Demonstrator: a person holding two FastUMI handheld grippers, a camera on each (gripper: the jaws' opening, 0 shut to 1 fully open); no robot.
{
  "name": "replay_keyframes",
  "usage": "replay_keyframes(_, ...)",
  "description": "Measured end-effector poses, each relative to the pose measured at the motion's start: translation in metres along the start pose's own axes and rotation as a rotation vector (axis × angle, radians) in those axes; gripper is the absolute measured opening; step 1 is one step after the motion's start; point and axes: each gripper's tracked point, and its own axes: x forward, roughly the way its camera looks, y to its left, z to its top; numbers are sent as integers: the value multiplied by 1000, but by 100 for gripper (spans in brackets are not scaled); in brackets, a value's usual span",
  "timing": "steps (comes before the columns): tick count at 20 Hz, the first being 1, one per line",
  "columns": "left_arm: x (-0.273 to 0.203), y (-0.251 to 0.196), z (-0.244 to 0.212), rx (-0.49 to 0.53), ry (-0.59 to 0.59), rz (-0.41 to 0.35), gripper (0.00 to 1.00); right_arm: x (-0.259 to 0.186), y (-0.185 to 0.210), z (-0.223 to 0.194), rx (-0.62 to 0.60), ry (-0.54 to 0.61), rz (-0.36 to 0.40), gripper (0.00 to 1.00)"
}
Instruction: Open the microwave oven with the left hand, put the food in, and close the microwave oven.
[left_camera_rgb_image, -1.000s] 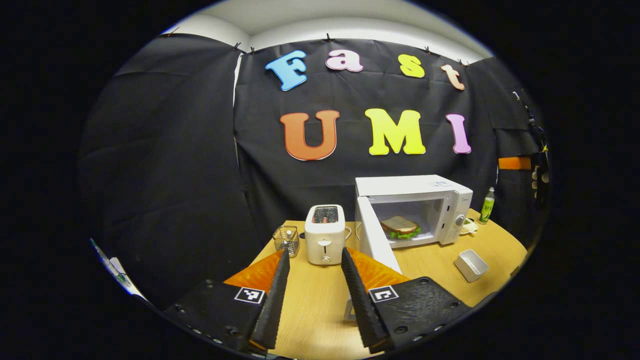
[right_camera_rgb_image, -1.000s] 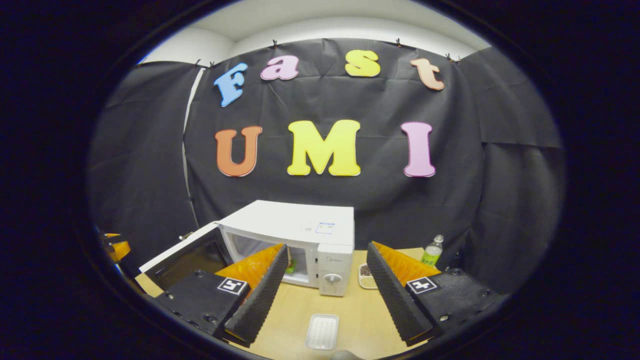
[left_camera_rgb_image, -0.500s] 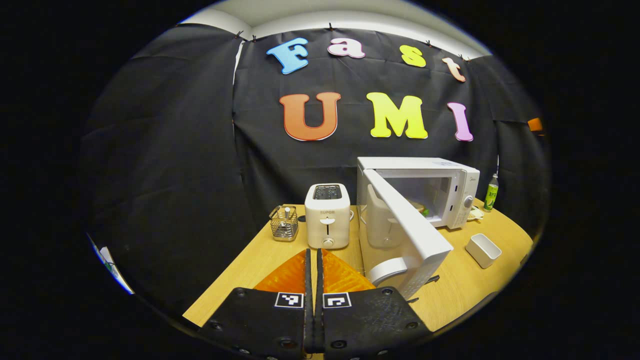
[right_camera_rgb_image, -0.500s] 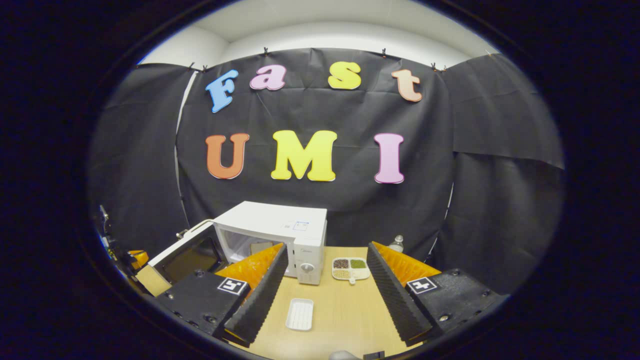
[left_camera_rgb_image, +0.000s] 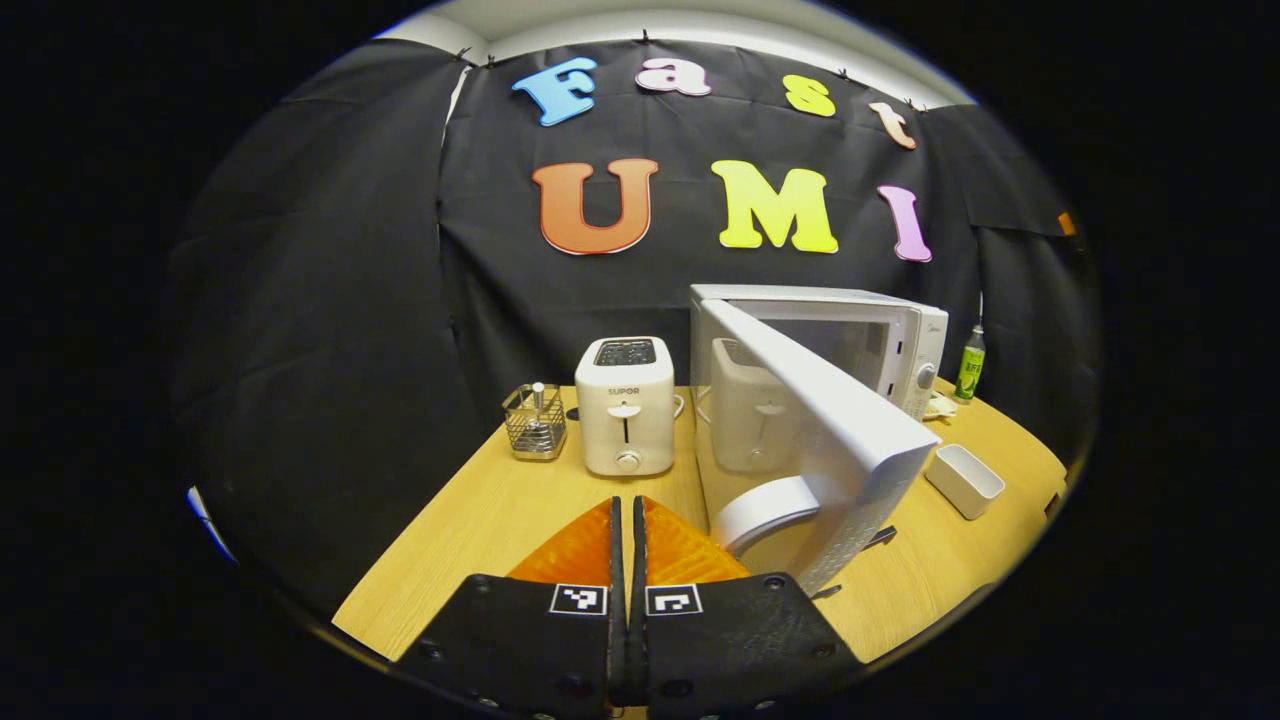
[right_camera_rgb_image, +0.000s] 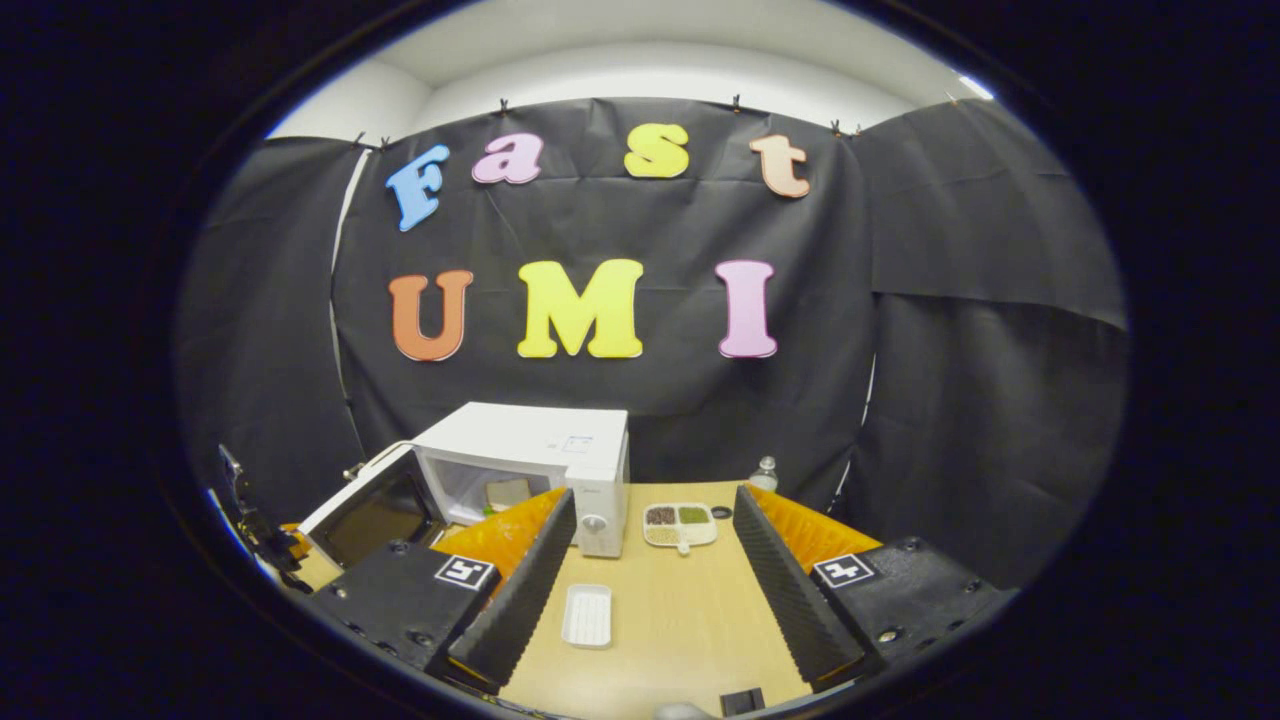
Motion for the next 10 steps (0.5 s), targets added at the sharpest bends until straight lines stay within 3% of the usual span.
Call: replay_keyframes(10, 4, -93, 15, 17, -31, -116, 0, 10, -12, 15, 27, 2, 26, 100)
